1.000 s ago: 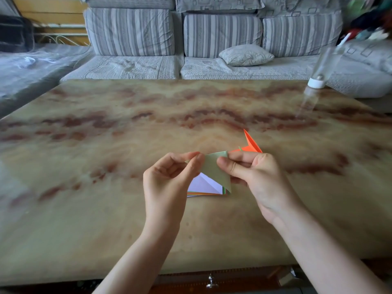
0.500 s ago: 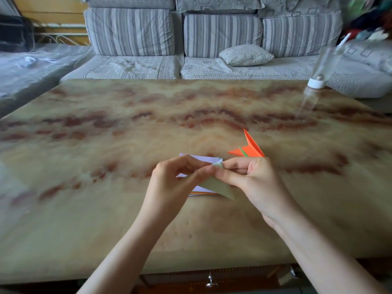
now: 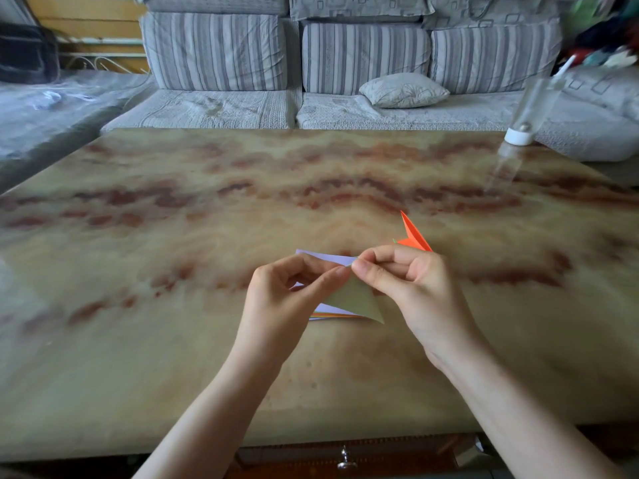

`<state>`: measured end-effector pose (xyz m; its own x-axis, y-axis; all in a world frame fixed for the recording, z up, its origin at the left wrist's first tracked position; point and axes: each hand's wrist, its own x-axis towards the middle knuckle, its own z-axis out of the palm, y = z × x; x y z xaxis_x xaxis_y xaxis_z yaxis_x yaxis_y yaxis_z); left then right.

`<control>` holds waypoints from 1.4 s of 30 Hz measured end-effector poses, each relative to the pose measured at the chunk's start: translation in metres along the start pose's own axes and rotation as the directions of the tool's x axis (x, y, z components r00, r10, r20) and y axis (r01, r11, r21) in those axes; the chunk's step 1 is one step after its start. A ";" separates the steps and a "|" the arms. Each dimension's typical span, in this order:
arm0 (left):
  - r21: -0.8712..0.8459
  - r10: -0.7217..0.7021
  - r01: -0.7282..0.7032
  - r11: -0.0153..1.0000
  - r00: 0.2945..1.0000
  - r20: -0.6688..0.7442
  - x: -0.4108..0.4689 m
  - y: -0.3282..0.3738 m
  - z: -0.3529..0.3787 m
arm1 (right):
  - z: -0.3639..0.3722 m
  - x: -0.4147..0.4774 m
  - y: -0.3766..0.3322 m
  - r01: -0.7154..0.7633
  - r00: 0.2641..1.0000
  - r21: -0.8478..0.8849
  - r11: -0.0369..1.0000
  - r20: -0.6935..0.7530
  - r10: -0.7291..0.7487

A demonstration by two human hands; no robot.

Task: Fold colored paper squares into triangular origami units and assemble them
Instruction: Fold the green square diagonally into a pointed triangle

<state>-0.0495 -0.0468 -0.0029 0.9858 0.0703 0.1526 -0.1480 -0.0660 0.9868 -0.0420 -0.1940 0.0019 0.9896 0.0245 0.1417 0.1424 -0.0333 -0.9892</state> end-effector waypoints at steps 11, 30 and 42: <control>-0.022 0.003 -0.004 1.000 0.999 -0.038 -0.001 -0.001 0.004 | 0.000 0.000 0.002 -0.051 0.998 0.063 0.997 0.048 0.048; 0.177 0.062 -0.066 0.982 0.998 0.026 0.003 -0.001 -0.002 | 0.001 -0.003 0.002 -0.076 0.993 -0.035 0.997 0.092 0.079; 0.118 0.116 -0.100 0.988 0.984 -0.137 0.003 -0.005 0.001 | -0.002 0.000 0.001 -0.097 0.988 -0.076 0.992 0.109 0.105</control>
<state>-0.0460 -0.0469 -0.0076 0.9418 0.1983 0.2716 -0.2350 -0.1895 0.9533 -0.0416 -0.1957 0.0011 0.9910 0.1298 0.0318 0.0464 -0.1110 -0.9927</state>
